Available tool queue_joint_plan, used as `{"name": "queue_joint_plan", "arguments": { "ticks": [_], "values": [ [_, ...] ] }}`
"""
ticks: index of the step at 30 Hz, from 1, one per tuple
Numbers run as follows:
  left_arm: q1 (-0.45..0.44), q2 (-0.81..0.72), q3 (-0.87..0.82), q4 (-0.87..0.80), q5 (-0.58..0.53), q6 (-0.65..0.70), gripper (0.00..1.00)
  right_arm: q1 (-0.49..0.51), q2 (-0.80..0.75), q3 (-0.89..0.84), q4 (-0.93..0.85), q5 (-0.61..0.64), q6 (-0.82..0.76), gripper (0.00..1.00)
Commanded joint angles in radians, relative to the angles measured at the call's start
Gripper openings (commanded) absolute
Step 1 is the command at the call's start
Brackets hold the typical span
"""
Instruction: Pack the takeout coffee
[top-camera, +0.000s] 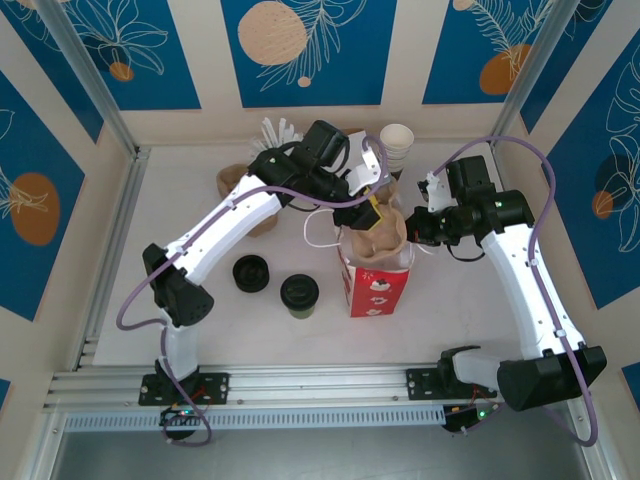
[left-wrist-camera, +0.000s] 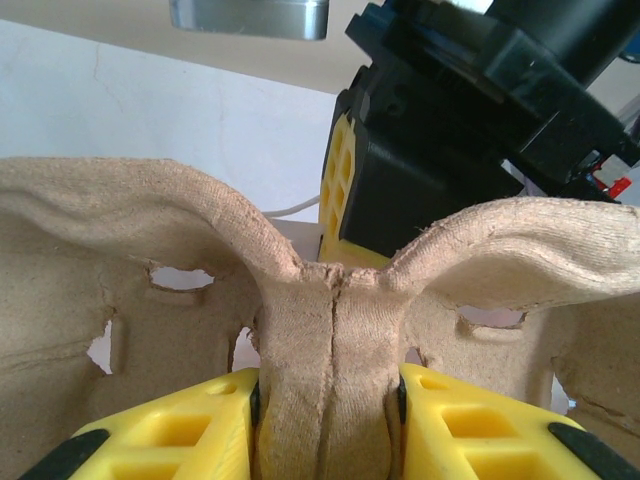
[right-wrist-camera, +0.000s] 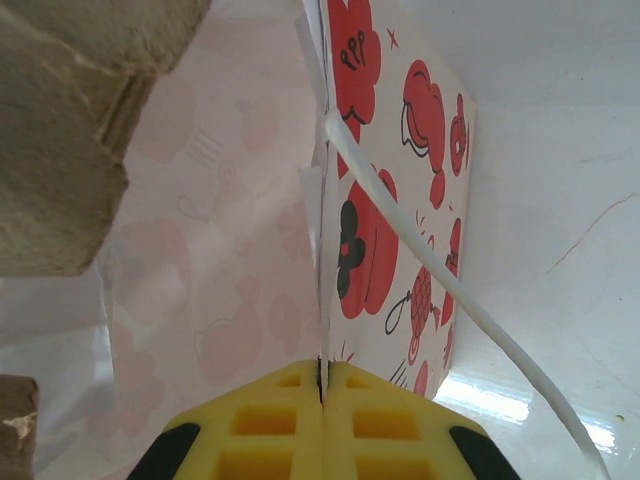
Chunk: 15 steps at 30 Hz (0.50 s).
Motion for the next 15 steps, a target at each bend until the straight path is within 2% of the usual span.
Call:
{"name": "queue_joint_plan", "arguments": {
  "ticks": [1,9,15],
  "values": [
    [-0.009,0.0,-0.025,-0.012,0.044,0.007,0.35,0.005,-0.016,0.005,-0.019,0.008,0.019,0.02],
    [-0.01,-0.003,-0.05,-0.034,0.04,0.021,0.35,0.009,-0.009,0.024,-0.02,0.022,0.045,0.05],
    [-0.007,0.022,-0.045,-0.049,0.008,0.033,0.35,0.013,-0.016,0.039,-0.029,0.013,0.05,0.14]
  ]
}}
